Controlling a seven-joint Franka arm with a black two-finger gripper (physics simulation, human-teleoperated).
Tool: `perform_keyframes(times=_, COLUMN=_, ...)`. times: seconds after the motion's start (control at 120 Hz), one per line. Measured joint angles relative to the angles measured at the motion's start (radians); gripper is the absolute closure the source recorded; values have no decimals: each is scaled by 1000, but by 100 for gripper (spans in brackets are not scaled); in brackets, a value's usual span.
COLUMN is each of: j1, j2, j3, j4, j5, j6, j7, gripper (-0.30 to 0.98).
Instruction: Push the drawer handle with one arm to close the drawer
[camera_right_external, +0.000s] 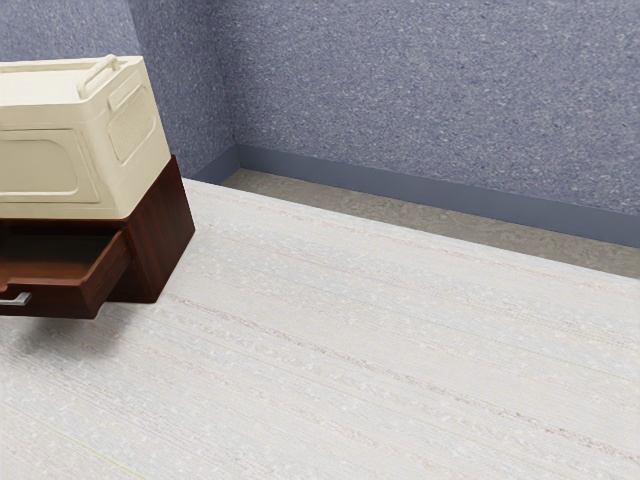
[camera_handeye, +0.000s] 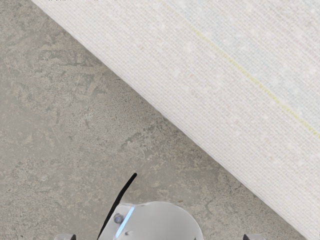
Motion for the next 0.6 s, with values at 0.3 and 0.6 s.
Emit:
perform_keyframes(times=0.3, j1=81, j2=186, j3=11, j4=13, j5=39, j6=78, j7=-36, gripper=68)
perform_keyframes(times=0.6, j1=152, j2=213, j3=62, j4=-15, j5=90, j6=167, j7=-6, gripper=77)
